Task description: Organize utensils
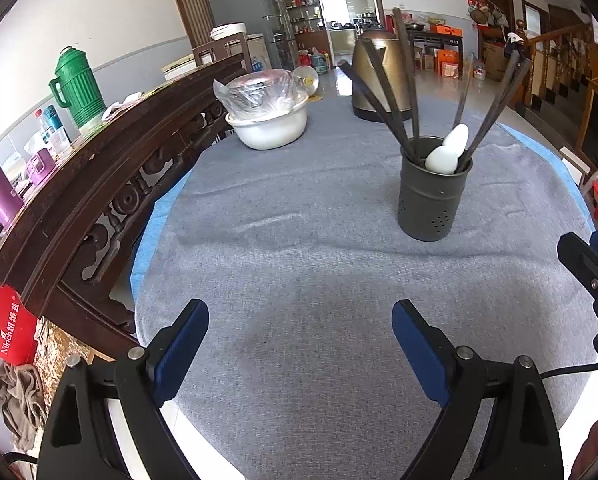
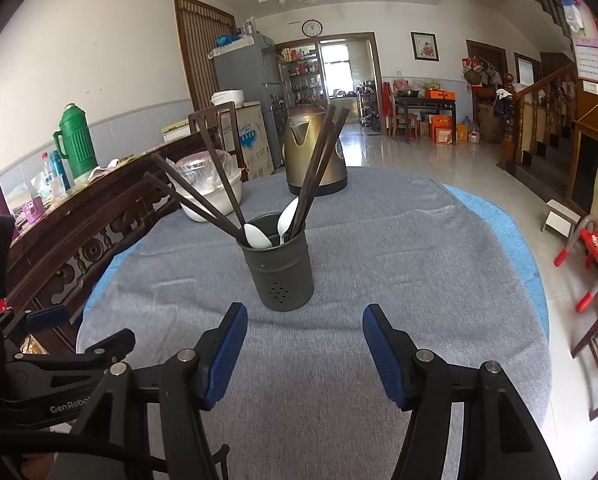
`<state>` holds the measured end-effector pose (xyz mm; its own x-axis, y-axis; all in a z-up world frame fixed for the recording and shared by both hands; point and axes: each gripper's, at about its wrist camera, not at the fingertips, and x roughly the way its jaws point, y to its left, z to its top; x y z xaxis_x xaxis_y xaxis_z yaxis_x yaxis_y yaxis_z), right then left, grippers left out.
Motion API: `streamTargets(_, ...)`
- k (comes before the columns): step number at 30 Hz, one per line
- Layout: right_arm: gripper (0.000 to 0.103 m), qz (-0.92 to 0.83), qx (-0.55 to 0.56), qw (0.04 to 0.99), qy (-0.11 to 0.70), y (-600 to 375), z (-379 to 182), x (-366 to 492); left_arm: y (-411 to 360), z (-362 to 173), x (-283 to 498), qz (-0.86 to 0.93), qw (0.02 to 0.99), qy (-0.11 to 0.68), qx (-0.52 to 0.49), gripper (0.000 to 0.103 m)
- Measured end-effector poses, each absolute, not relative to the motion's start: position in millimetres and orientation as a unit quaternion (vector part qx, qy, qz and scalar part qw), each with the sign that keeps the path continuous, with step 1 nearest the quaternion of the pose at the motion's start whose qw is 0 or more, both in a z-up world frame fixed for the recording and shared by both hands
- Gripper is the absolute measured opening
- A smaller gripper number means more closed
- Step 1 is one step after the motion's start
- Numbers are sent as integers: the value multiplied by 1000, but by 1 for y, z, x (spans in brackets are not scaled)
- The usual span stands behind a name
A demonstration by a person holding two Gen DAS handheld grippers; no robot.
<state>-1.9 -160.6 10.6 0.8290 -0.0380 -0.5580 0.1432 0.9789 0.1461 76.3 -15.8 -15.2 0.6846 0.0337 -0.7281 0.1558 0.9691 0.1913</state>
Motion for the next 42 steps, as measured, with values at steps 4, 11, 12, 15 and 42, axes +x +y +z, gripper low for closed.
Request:
streamTargets(4,64,-45,85,952,291,-155,14,-2,-11,-15,77,-30,911,395,114,93)
streamTargets(11,64,-45,76,951,296,-149,15,-2,-7,-15,77,-27,911,397,106,93)
streamTargets(12,64,-45,76,951,297,-149,16,-2,-7,-14,77,-27,911,397,106,93)
streamTargets(15,64,-46,76,950,298,-149,16,-2,-6,-14,77,-26,912,396,105,93)
streamTargets(42,64,-46,72,952,295,-142,21,-6,2,-10,73,-23,913,396,91,93)
